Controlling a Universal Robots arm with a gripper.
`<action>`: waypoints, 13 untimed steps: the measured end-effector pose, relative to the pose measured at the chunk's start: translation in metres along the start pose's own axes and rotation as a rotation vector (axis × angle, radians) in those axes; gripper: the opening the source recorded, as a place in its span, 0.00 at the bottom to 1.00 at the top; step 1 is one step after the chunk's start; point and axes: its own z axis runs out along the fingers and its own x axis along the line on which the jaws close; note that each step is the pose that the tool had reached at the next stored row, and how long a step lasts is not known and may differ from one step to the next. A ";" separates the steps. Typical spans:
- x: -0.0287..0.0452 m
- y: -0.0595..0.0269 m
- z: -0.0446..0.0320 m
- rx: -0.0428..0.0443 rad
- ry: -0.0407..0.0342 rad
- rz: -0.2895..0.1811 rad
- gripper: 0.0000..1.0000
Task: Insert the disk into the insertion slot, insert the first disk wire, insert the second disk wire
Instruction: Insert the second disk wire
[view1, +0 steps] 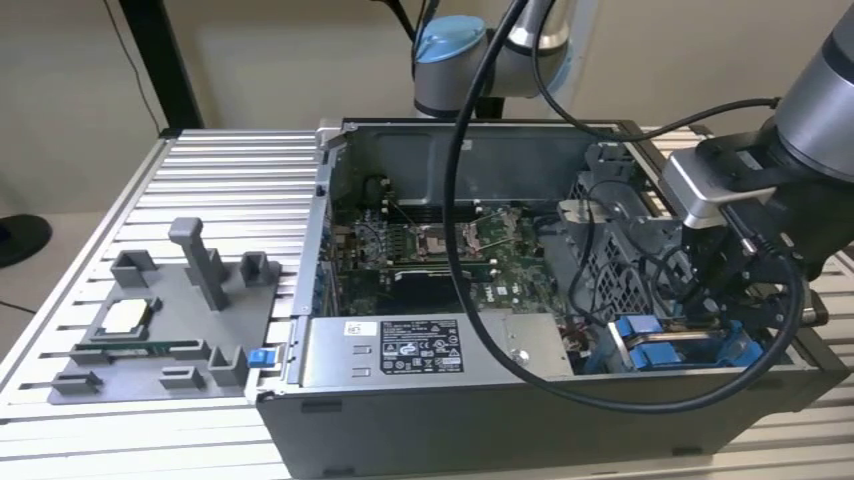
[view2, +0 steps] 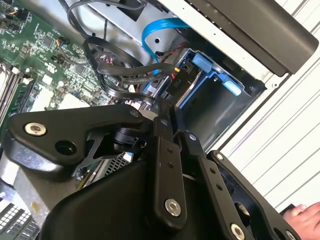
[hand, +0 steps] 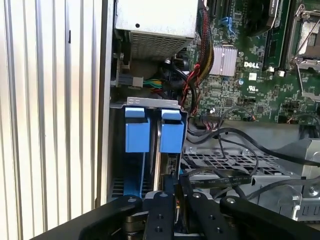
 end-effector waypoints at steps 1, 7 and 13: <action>0.0000 0.0000 0.0000 0.0000 0.0000 0.000 0.00; 0.0001 0.0001 0.0008 0.0006 0.0004 0.005 0.00; 0.0002 0.0002 0.0019 0.0027 0.0015 0.017 0.00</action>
